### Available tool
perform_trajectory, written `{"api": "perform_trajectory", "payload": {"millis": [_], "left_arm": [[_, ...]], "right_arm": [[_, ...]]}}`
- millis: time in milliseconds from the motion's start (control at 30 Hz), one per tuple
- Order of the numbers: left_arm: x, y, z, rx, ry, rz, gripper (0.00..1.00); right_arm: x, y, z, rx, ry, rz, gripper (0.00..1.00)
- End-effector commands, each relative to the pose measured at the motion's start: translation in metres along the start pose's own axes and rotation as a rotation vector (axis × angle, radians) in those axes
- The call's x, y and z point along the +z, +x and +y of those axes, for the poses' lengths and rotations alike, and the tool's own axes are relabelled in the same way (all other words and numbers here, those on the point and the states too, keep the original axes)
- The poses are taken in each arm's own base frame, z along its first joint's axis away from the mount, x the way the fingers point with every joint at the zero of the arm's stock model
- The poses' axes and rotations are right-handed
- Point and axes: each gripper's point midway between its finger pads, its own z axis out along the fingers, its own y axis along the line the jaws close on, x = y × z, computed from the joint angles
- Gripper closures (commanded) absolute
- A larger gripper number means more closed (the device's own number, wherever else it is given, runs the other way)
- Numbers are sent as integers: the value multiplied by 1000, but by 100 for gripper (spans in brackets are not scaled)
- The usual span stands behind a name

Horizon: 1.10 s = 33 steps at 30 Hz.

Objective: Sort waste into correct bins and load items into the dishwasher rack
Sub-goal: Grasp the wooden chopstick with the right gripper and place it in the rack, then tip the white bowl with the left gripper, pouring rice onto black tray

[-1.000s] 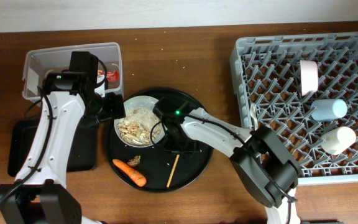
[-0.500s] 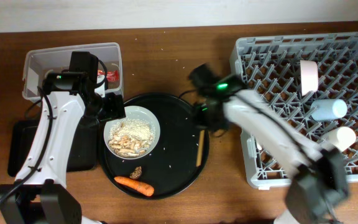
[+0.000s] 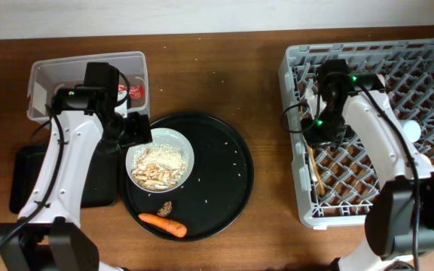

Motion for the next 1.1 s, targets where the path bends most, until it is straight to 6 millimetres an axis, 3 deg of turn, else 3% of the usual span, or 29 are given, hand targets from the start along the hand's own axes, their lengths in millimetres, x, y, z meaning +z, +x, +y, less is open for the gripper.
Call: {"api": "perform_trajectory", "payload": {"millis": [0, 100, 133, 200, 233, 300, 333, 400, 533, 633, 733, 933, 1000, 1067], "left_arm": [[0, 0, -1, 9, -5, -1, 17], [1, 2, -11, 36, 0, 1, 17], [2, 3, -17, 55, 4, 0, 17], [7, 4, -43, 117, 27, -17, 17], [17, 8, -69, 151, 44, -23, 17], [33, 19, -100, 220, 55, -1, 18], [50, 28, -123, 286, 56, 23, 18], [76, 39, -137, 338, 29, 68, 18], [126, 46, -135, 334, -24, 153, 19], [146, 53, -130, 323, -45, 208, 19], [148, 54, -132, 327, -43, 209, 24], [149, 63, -147, 354, -7, 216, 24], [154, 68, -141, 353, -21, 228, 24], [163, 77, -122, 351, -92, 241, 23]], "right_arm": [[-13, 5, -4, 51, 15, -17, 68], [-74, 12, -11, 166, 16, -170, 67], [-88, 18, -8, 175, -12, -209, 61], [-105, 38, 3, 171, -61, -216, 59], [-104, 51, 10, 172, -93, -170, 59], [-95, 59, 11, 167, -94, -127, 59], [-87, 62, 11, 169, -95, -107, 59], [-79, 64, 10, 170, -92, -91, 59], [-77, 63, 10, 162, -92, -94, 59], [-77, 63, 10, 163, -92, -94, 59], [-77, 63, 10, 162, -91, -96, 59], [-77, 61, 10, 161, -91, -103, 59], [-77, 61, 10, 161, -91, -103, 59], [-77, 61, 10, 162, -91, -102, 59]]}}
